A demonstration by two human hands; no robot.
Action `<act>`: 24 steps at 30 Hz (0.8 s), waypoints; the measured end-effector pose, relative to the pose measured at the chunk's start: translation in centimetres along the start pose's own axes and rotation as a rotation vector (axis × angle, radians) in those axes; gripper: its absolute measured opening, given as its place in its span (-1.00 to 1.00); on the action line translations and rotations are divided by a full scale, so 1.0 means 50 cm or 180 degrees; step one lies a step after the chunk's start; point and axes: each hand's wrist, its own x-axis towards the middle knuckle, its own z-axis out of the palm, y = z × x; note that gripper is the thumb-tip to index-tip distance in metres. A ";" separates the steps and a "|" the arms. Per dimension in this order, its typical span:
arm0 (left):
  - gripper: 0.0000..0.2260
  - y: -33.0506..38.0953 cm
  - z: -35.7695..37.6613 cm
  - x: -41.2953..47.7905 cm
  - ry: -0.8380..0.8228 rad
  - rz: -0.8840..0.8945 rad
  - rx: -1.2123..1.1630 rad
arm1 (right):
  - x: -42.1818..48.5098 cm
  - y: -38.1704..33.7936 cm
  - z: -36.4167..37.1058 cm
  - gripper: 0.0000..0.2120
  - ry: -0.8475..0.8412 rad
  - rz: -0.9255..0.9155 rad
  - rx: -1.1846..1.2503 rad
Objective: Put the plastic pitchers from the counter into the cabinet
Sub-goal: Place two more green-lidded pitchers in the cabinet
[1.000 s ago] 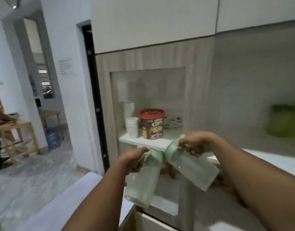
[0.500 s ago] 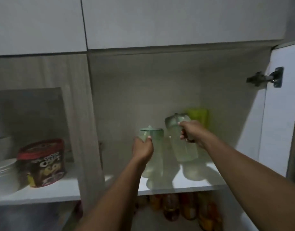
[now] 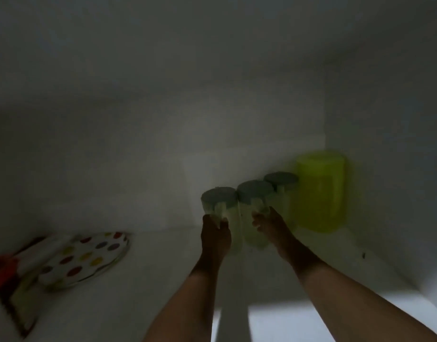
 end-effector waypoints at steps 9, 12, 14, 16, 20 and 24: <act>-0.59 0.005 0.015 0.104 -0.0447 -0.0178 0.0583 | 0.094 0.003 0.018 -0.24 -0.0288 0.0224 -0.0834; -0.46 0.002 0.005 0.122 -0.0550 -0.0258 0.0781 | 0.094 -0.006 0.025 -0.17 -0.0336 0.0380 -0.0939; -0.37 0.004 -0.006 0.110 -0.0579 -0.0350 0.0821 | 0.092 -0.001 0.025 -0.11 -0.0273 0.0399 -0.1227; -0.32 0.003 -0.022 0.085 -0.0615 -0.0385 0.0971 | 0.079 0.003 0.025 -0.09 -0.0068 0.0361 -0.1624; -0.29 0.004 -0.080 0.024 -0.0685 -0.0331 0.1180 | -0.008 -0.028 0.029 -0.23 0.0615 -0.0173 -0.2254; -0.33 0.032 -0.176 -0.069 -0.0711 -0.0072 0.1365 | -0.129 -0.076 0.053 -0.31 0.0242 -0.0938 -0.2587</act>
